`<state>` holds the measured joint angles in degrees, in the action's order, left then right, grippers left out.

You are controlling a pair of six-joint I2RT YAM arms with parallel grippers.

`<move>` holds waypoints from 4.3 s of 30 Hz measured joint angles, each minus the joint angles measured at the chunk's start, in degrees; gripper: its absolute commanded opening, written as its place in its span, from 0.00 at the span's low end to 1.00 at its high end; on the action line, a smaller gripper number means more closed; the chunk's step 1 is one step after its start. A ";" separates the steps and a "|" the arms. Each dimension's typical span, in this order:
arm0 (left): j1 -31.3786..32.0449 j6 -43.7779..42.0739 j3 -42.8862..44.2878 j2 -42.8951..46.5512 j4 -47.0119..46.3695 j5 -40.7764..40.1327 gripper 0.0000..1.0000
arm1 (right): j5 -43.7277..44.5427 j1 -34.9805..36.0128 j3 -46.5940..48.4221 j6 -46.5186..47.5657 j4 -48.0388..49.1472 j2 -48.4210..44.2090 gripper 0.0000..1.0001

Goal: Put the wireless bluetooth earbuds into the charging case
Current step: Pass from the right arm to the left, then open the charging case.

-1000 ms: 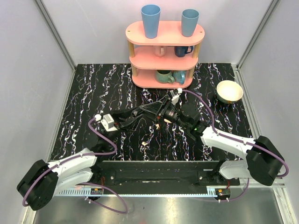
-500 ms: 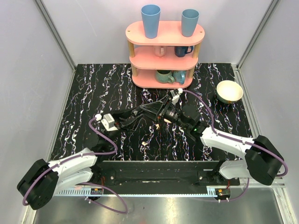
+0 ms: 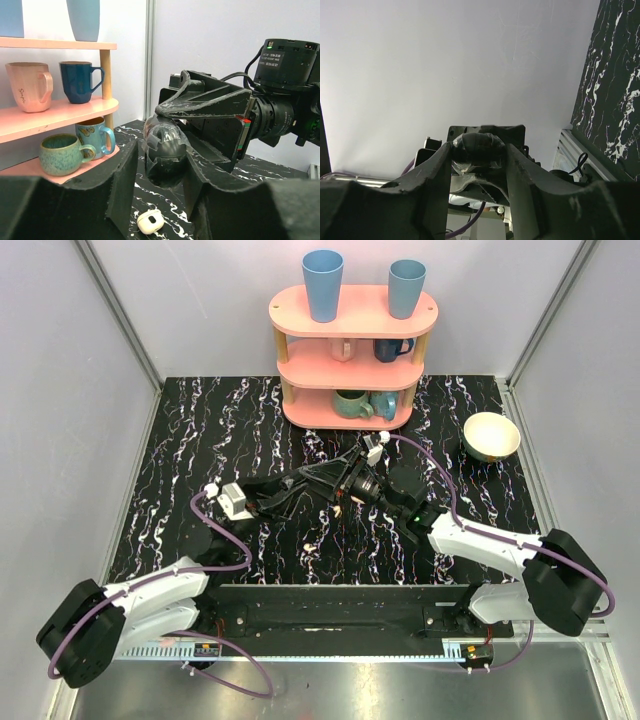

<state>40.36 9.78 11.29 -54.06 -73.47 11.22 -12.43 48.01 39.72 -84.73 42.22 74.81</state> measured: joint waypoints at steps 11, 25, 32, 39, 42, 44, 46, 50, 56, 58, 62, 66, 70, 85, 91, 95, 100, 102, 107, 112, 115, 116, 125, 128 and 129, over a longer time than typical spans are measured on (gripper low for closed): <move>0.11 0.13 0.20 -0.44 0.04 -0.48 0.00 | 0.85 0.00 -0.15 -0.42 0.42 0.22 0.31; 0.20 -3.54 -2.21 2.97 0.37 -1.27 0.00 | 4.70 0.22 1.66 19.52 -19.23 -9.29 0.81; 0.20 -4.44 -3.45 6.21 0.28 1.60 0.00 | 5.79 0.26 16.02 42.05 -39.32 -12.26 0.79; 0.20 -3.65 -3.45 6.71 0.07 6.14 0.00 | 1.51 0.92 21.14 54.86 -49.86 -8.50 0.76; 0.09 -2.95 -3.45 6.71 0.20 6.80 0.00 | -0.35 1.64 21.38 58.42 -54.10 -7.34 0.76; 0.09 -2.45 -3.45 6.69 0.15 7.17 0.00 | -0.90 1.97 21.66 59.98 -55.67 -7.10 0.76; 0.09 -2.16 -3.45 6.69 0.13 7.61 0.00 | -1.31 2.03 21.79 61.05 -56.06 -7.13 0.76; 0.09 -1.68 -3.43 6.64 0.15 8.09 0.00 | -1.62 2.03 21.79 61.86 -56.30 -7.61 0.78; 0.09 -0.85 -3.43 6.32 0.07 8.98 0.00 | -2.32 2.03 21.66 61.37 -54.42 -10.10 0.78; 0.09 -0.70 -3.41 6.16 0.13 9.53 0.00 | -2.32 2.03 21.66 61.11 -53.33 -10.49 0.77; 0.09 -0.28 -3.39 5.95 0.11 10.21 0.00 | -2.36 2.03 21.66 60.63 -52.50 -10.12 0.77; 0.09 -0.15 -2.97 5.92 0.09 10.47 0.00 | -3.34 2.05 21.66 60.33 -52.39 -9.33 0.77; 0.09 -0.04 -2.64 5.66 0.00 10.49 0.00 | -3.76 2.05 21.66 60.24 -52.39 -9.09 0.77; -0.22 2.29 -2.27 3.80 1.11 12.09 0.00 | -3.34 2.05 21.66 59.80 -52.35 -8.02 0.77; -0.28 2.75 -1.88 4.11 1.53 12.13 0.00 | -3.37 2.05 21.73 59.34 -51.95 -7.98 0.77; -0.44 3.39 -1.66 5.11 2.27 12.39 0.00 | -3.39 2.25 21.77 59.17 -51.54 -7.98 0.77; -0.81 4.28 -1.25 6.40 3.56 13.03 0.00 | -3.41 2.34 21.99 58.80 -51.06 -7.98 0.77; -0.92 4.59 -1.25 6.97 3.56 13.46 0.00 | -3.56 2.54 22.21 58.71 -51.01 -7.98 0.77; -1.05 5.25 -1.25 8.48 3.56 14.45 0.00 | -4.39 2.97 22.82 58.31 -50.80 -8.00 0.78; -1.07 5.38 -1.14 9.51 3.50 15.15 0.00 | -5.66 3.04 23.32 57.90 -50.58 -7.96 0.78; -1.09 5.49 -1.14 9.84 3.48 15.28 0.00 | -6.25 3.06 23.61 57.64 -50.53 -7.74 0.78; -1.11 5.51 -1.14 9.84 3.45 15.34 0.00 | -6.32 3.06 23.63 57.53 -50.42 -7.67 0.78; -1.31 6.10 -1.14 10.29 3.52 15.82 0.00 | -6.54 3.08 23.69 56.70 -49.72 -7.58 0.78; -1.31 6.71 -1.11 10.82 4.33 17.42 0.00 | -5.79 3.06 24.09 56.17 -47.93 -7.56 0.78; -1.16 6.99 -1.11 10.95 4.17 18.64 0.00 | -4.66 3.02 24.37 56.24 -47.39 -7.45 0.78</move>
<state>39.20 16.78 10.17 -43.11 -69.30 29.87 -17.08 51.03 64.10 -28.49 -5.17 67.35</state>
